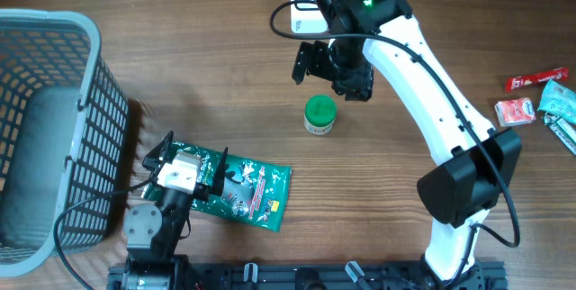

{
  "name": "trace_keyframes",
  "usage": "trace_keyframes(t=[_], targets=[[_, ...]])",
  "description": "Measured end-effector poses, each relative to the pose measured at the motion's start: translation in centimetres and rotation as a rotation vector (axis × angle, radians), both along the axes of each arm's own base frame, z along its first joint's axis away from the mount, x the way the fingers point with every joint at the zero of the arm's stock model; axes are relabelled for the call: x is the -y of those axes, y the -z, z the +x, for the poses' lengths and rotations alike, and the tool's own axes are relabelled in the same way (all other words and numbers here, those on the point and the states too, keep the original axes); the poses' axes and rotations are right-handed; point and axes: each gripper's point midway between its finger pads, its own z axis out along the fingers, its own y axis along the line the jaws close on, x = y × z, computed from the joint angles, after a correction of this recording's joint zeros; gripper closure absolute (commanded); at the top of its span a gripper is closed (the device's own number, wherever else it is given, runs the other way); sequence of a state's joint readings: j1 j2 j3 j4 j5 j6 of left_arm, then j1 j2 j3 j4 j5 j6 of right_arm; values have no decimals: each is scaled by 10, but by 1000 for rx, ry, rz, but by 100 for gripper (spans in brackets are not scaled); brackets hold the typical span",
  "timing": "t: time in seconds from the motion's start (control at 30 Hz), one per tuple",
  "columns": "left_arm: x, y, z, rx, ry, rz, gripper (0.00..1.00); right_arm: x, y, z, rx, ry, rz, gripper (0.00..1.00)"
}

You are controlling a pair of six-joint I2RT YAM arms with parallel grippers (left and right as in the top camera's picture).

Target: Scan the item barcode

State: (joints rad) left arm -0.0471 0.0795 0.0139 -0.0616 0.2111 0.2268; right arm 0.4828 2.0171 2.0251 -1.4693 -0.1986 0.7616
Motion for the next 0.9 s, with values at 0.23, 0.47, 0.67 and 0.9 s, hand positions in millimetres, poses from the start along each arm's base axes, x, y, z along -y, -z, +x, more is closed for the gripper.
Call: trace_keyframes(t=[0.23,0.47,0.67,0.9], targets=[[0,0,0,0,0,0,0,36,-41,-30,19,139,-91,0],[0,0,0,0,0,0,0,66,-139,-69,308,148,25,0],[0,0,0,0,0,0,0,73,-139,-82,310,135,22,0],[0,0,0,1,0,0,0,107,-144,-148,379,110,52,0]])
